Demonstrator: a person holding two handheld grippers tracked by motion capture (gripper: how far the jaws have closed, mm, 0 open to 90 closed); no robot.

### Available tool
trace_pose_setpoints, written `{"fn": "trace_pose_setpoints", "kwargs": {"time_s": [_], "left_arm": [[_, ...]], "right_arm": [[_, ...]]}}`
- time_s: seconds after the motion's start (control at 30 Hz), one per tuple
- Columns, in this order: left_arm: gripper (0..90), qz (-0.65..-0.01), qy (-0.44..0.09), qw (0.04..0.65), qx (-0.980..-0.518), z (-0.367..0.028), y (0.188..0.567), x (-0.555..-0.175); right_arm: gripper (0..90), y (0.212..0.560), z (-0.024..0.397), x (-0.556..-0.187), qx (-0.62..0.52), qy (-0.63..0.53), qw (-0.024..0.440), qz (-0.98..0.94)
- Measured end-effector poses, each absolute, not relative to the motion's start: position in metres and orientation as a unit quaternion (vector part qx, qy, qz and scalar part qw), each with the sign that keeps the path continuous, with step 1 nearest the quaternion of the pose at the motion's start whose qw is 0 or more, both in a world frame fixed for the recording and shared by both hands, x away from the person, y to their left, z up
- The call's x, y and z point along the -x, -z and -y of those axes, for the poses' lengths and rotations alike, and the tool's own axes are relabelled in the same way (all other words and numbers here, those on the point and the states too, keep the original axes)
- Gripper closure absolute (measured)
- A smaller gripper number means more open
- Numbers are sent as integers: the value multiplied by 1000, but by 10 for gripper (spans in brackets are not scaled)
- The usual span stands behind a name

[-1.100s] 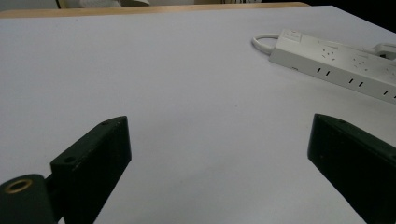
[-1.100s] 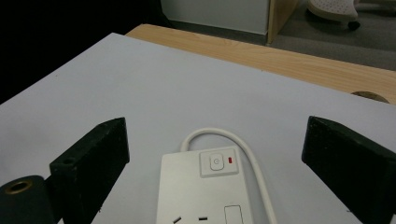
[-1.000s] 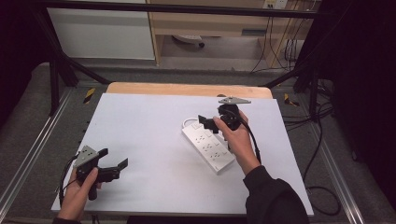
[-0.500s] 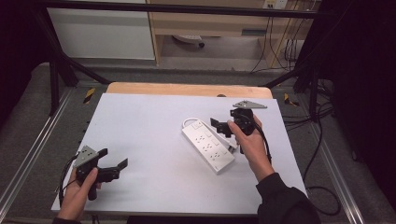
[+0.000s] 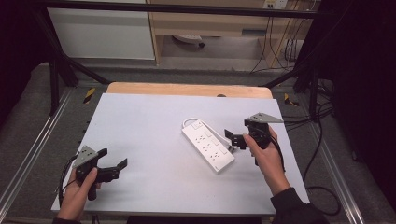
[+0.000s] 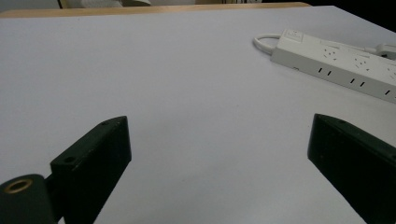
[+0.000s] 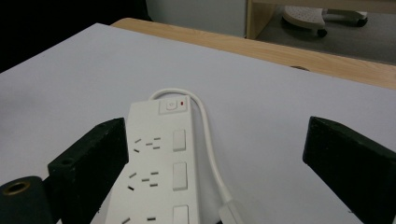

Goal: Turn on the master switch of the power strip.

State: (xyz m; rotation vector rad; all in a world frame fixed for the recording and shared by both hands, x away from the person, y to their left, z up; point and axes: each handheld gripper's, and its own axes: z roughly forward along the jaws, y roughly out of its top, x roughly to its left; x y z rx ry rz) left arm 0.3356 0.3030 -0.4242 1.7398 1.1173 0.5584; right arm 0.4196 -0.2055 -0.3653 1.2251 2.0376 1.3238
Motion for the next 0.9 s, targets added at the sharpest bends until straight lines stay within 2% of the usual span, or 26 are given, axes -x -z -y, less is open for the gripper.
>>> {"fn": "trace_pose_setpoints", "kwargs": {"time_s": [0.6,0.9], "left_arm": [[60,-458,-230,479,-712,-304,424,-335],[60,-458,-229,481,-712,-304,424,-335]], "right_arm": [[70,394,262,-375,-460,-496,240,-696],[65,411,278,-359,-473,-493,241,-689]]}}
